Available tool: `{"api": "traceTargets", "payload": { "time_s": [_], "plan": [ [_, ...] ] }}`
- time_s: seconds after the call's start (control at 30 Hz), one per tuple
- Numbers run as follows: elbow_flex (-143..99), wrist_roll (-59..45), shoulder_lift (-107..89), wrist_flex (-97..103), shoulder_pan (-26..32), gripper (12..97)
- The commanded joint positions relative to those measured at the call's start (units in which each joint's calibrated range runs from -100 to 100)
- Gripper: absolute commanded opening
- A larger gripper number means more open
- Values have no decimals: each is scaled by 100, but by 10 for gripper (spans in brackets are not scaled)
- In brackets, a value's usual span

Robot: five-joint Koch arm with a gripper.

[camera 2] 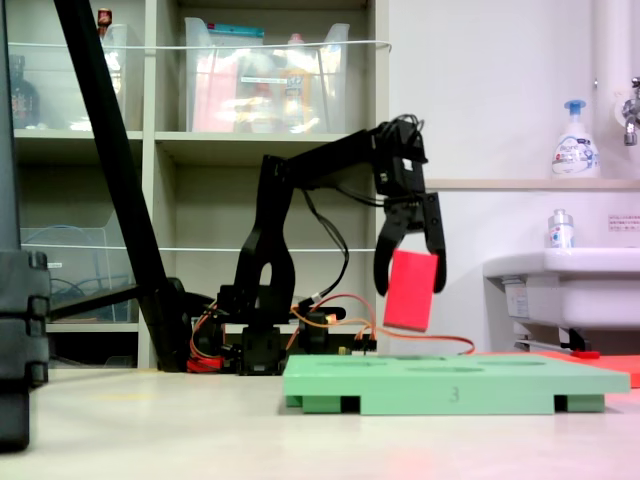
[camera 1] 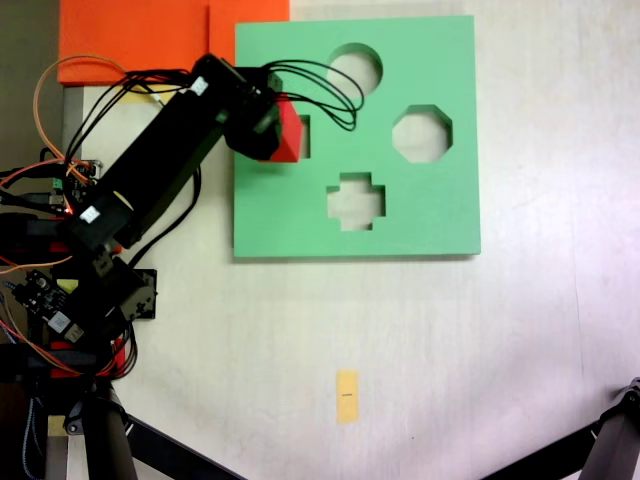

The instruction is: Put the square block into the corresponding hole

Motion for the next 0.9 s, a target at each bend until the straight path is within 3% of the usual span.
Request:
{"api": "traceTargets", "payload": {
  "time_s": [0.0,0.87],
  "plan": [
    [487,98,59,-186,73,246],
    [1494,-39,1721,-186,83,282]
  ]
}}
